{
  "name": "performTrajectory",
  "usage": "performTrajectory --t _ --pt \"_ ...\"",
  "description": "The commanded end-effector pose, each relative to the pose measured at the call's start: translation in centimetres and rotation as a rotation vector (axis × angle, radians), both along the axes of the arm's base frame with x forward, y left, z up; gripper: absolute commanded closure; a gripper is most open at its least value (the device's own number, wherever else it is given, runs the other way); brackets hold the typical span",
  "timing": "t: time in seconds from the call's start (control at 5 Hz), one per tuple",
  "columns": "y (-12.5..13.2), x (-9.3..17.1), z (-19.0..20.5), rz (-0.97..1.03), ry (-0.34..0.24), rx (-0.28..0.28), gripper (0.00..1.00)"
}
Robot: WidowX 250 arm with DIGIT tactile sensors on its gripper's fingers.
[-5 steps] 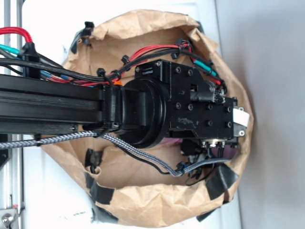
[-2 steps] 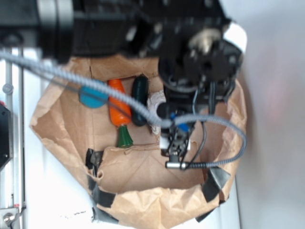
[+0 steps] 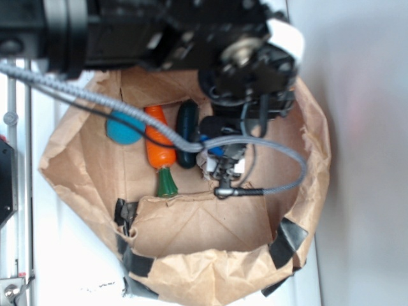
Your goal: Grab the white paper.
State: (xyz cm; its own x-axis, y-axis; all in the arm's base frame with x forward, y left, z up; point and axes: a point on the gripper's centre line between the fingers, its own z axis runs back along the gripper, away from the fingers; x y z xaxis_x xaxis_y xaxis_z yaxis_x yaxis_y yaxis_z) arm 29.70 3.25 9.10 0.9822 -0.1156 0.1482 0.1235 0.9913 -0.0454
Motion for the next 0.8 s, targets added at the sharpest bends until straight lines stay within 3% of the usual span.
performTrajectory --t 0.0,0.2,0.4,0.6 --pt "1.4 0.8 -3.1 -0.045 -0.047 0.095 0.0" --pt "0.6 0.9 -3.7 -0.045 -0.042 0.105 0.0" --pt "-0.2 0.2 -4.0 -0.078 0.025 0.091 0.0" --pt "-0.4 -0.2 -2.5 -0.099 0.115 0.016 0.0"
